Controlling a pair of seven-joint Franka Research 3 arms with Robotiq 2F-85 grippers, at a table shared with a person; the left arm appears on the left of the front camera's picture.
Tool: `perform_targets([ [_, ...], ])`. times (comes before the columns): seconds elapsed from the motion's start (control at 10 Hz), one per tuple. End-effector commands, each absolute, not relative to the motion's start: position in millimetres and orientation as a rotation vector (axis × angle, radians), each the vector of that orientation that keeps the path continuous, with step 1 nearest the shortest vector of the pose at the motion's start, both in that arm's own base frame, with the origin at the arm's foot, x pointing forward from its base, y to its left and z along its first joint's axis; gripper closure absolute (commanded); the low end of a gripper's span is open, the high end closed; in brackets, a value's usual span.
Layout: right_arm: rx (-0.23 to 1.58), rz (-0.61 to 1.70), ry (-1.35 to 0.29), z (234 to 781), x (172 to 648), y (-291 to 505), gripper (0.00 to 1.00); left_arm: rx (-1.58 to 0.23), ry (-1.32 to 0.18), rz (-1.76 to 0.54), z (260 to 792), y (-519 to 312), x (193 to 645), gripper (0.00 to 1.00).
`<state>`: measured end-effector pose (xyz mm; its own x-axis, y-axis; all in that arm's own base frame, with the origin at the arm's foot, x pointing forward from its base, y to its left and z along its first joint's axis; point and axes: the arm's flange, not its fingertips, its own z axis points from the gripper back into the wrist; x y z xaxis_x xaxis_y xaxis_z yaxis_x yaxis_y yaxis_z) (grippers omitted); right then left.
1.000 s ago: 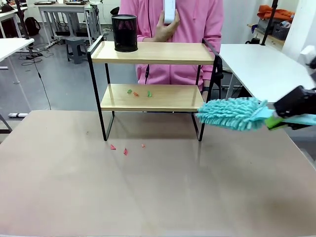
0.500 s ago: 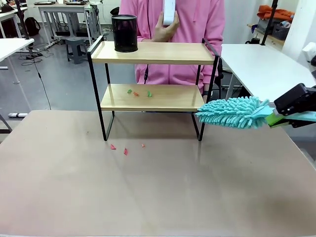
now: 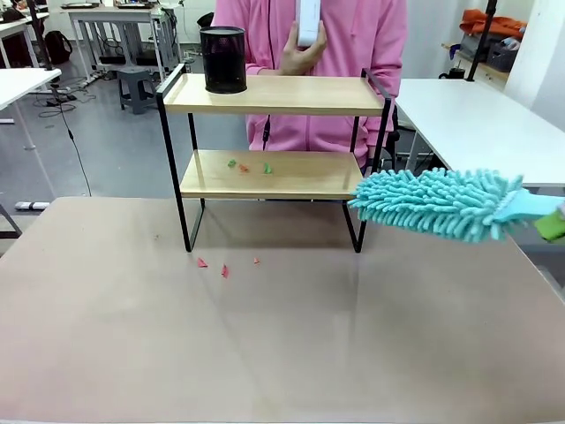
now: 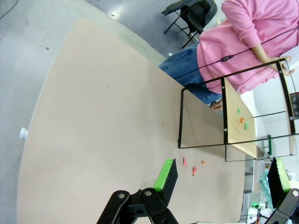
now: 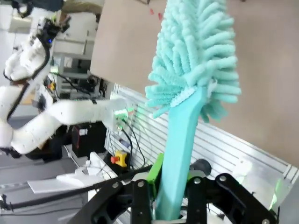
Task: Clean the shelf.
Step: Clean the remaining tier of the Shelf with the Duster once objects are removed.
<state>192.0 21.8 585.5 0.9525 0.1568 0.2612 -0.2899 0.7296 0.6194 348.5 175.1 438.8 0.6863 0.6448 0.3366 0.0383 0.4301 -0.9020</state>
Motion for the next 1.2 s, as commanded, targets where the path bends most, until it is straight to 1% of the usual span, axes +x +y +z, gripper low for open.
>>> perform_targets([
  [0.0, 0.639, 0.318, -0.168, 595, 166, 39, 0.89, -1.088, -0.743, 0.432, 440, 174, 348, 0.00],
  [0.3, 0.562, 0.445, -0.155, 590, 160, 74, 0.89, -1.088, -0.743, 0.432, 440, 174, 348, 0.00],
  [0.5, 0.484, 0.535, -0.254, 587, 182, 105, 0.89, -1.088, -0.743, 0.432, 440, 174, 348, 0.00],
  [0.7, 0.475, 0.572, -0.337, 583, 207, 126, 0.89, -1.088, -0.743, 0.432, 440, 174, 348, 0.00],
  [1.1, 0.493, 0.506, -0.443, 569, 252, 141, 0.89, -1.088, -0.743, 0.432, 440, 174, 348, 0.00],
])
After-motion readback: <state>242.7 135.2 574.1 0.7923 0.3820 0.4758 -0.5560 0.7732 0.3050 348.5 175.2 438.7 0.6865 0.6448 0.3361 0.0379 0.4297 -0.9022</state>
